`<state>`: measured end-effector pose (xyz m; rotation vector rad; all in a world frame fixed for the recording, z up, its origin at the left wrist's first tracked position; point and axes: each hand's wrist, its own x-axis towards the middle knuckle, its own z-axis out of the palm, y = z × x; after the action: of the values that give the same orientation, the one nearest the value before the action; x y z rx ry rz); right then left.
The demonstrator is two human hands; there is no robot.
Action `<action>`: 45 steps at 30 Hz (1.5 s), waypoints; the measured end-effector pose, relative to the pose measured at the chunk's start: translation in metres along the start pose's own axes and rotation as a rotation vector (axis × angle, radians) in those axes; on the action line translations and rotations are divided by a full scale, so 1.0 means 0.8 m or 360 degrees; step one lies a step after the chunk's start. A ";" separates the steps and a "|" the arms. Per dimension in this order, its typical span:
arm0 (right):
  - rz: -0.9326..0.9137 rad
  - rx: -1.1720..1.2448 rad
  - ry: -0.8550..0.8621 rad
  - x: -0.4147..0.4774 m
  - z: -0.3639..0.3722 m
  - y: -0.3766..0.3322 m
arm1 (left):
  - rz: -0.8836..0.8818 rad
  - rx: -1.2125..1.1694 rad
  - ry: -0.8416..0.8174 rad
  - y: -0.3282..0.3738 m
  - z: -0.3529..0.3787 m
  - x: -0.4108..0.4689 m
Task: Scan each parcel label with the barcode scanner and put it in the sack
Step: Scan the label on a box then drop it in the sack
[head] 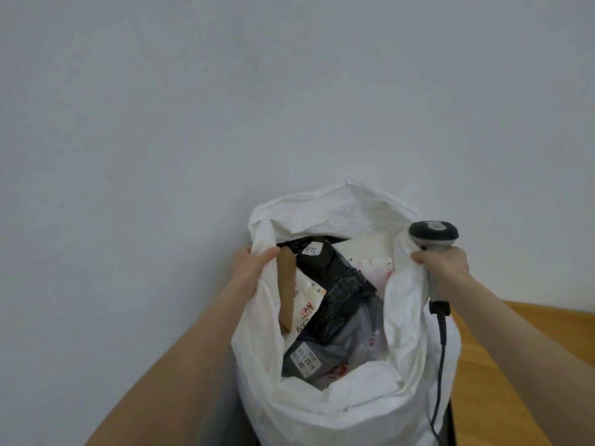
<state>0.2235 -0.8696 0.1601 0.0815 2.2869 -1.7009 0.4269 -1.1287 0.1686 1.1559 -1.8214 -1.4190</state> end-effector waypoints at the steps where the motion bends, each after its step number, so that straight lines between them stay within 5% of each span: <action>1: 0.0001 0.0011 0.0015 -0.001 0.000 -0.001 | -0.0018 -0.0005 0.0030 0.001 0.001 0.000; 10: -0.0313 0.0221 0.0173 0.004 -0.003 -0.101 | 0.0323 0.0210 0.0389 0.074 -0.009 0.036; 20: -0.0073 -0.0175 0.0055 0.011 -0.006 -0.053 | -0.0213 0.0015 -0.0016 0.062 -0.015 0.031; 29: -0.0241 0.0424 0.0133 0.013 -0.010 -0.119 | 0.0243 0.0047 0.0576 0.108 -0.018 0.049; 42: -0.0501 0.0696 0.0208 0.029 -0.009 -0.182 | 0.0575 -0.0176 0.0682 0.160 -0.020 0.077; 45: -0.0537 0.0513 0.0307 0.035 -0.005 -0.161 | 0.0621 -0.0152 0.0752 0.146 -0.014 0.077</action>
<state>0.1682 -0.9081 0.2731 -0.0833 2.2319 -2.3180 0.3729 -1.1796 0.2786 0.9245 -1.5184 -0.9068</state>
